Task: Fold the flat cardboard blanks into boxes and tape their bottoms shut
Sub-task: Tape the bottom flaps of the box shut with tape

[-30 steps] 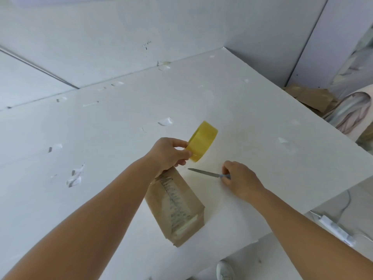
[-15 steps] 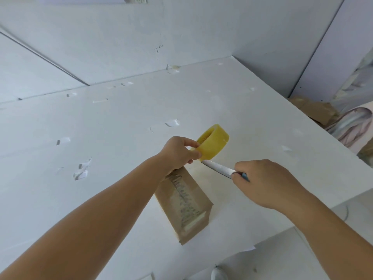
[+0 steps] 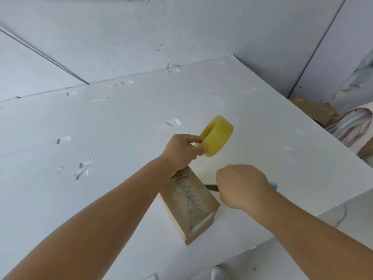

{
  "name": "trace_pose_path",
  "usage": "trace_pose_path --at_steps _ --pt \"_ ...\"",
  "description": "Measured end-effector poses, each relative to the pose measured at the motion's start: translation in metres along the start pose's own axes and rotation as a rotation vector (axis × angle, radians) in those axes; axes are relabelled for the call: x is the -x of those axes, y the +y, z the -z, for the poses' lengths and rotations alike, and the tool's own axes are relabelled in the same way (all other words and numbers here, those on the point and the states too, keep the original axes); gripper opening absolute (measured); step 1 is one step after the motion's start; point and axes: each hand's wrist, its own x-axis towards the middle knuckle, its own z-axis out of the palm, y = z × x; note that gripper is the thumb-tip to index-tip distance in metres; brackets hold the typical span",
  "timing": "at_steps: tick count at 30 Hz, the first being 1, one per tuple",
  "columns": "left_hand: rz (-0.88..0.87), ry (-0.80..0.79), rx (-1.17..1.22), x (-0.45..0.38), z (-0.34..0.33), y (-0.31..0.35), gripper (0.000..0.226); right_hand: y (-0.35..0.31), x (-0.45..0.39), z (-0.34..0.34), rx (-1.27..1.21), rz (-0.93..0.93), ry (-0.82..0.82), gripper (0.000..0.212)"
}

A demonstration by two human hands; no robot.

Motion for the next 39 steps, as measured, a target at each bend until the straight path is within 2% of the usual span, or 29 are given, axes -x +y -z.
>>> trace_pose_path --at_steps 2,6,11,13,15,17,19,22,26,32,36,39 --pt "-0.02 0.0 0.021 0.0 0.002 0.001 0.022 0.004 -0.013 -0.02 -0.065 -0.006 -0.042 0.019" --pt "0.009 0.008 0.051 -0.002 0.003 -0.001 0.017 0.027 -0.042 -0.059 -0.253 -0.119 0.124 0.022" --pt "0.049 0.004 0.061 -0.004 0.001 -0.001 0.017 0.031 -0.057 -0.098 -0.431 -0.24 0.104 0.031" --pt "0.061 0.008 0.06 -0.005 0.0 -0.002 0.017 0.027 -0.054 -0.094 -0.52 -0.273 0.184 0.039" --pt "0.063 0.007 0.054 -0.006 -0.001 -0.002 0.021 0.016 -0.046 -0.076 -0.876 -0.26 0.264 0.044" --pt "0.066 0.01 0.033 -0.006 -0.002 -0.002 0.023 -0.002 -0.04 -0.053 -1.301 -0.208 0.133 0.048" --pt "0.071 0.016 0.017 -0.006 -0.003 0.0 0.019 -0.017 -0.041 -0.044 -1.512 -0.17 -0.011 0.046" --pt "0.069 0.023 0.013 -0.005 -0.004 0.0 0.019 -0.029 -0.044 -0.039 -1.739 -0.221 -0.01 0.036" --pt "0.101 0.058 0.069 -0.007 -0.004 -0.001 0.026 -0.031 -0.042 -0.04 -1.831 -0.241 -0.004 0.024" --pt "0.085 0.252 0.379 -0.004 0.009 0.004 0.026 -0.034 -0.042 -0.04 -1.86 -0.238 -0.009 0.022" --pt "0.014 0.351 0.395 0.018 0.035 -0.003 0.024 -0.035 -0.043 -0.046 -1.883 -0.245 -0.01 0.019" --pt "0.022 0.425 0.411 0.042 0.04 -0.02 0.022 -0.036 -0.044 -0.05 -1.904 -0.246 -0.015 0.02"
